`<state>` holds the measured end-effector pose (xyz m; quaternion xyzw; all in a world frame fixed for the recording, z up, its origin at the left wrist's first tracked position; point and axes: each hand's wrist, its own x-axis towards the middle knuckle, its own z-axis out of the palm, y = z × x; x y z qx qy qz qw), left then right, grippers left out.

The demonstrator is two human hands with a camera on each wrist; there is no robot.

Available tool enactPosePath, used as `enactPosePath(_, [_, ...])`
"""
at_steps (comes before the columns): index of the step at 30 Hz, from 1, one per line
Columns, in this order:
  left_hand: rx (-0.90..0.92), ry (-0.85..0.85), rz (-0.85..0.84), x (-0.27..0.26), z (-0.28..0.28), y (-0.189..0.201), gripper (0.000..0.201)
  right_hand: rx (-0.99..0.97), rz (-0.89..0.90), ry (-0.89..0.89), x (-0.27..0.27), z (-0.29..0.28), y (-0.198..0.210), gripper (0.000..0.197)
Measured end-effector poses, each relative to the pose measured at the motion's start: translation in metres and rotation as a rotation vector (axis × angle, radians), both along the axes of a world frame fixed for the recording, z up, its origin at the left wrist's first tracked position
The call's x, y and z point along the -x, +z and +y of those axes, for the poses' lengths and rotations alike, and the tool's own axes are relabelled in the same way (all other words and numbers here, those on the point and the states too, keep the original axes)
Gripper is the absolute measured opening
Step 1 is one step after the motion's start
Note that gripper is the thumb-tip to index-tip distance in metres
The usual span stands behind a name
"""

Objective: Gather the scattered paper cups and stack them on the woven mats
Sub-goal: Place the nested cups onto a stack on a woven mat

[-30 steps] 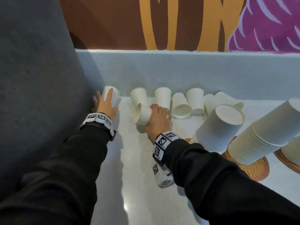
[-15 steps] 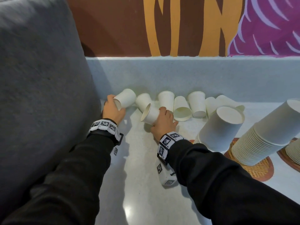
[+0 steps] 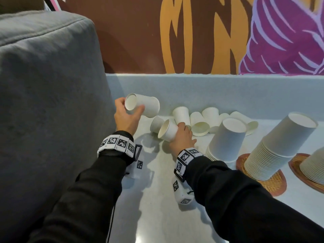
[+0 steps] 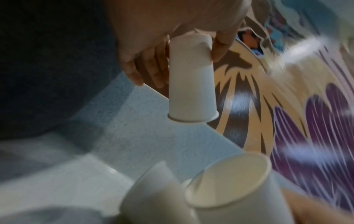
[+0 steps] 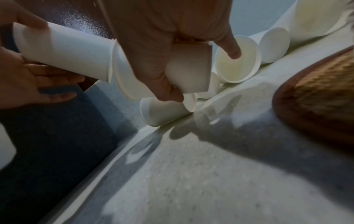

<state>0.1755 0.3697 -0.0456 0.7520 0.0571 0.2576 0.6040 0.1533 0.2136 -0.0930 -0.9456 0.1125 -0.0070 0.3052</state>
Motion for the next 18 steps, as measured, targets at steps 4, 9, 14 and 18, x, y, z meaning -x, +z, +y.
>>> enactPosePath(4, [0.254,-0.021,0.031,0.001,-0.002,0.011,0.039,-0.061,-0.024,-0.019,0.005,-0.003,-0.001,0.061])
enactPosePath(9, [-0.012,-0.163,0.196,0.011,-0.01,-0.001,0.04,-0.162,-0.12,0.004,0.013,-0.007,-0.003,0.059])
enactPosePath(14, [0.087,-0.23,0.277,0.025,-0.031,-0.018,0.082,-0.227,-0.164,0.023,0.019,-0.008,-0.001,0.062])
enactPosePath(18, [0.135,-0.304,0.339,0.022,-0.034,-0.02,0.076,-0.154,-0.157,0.064,0.023,-0.007,0.006,0.063])
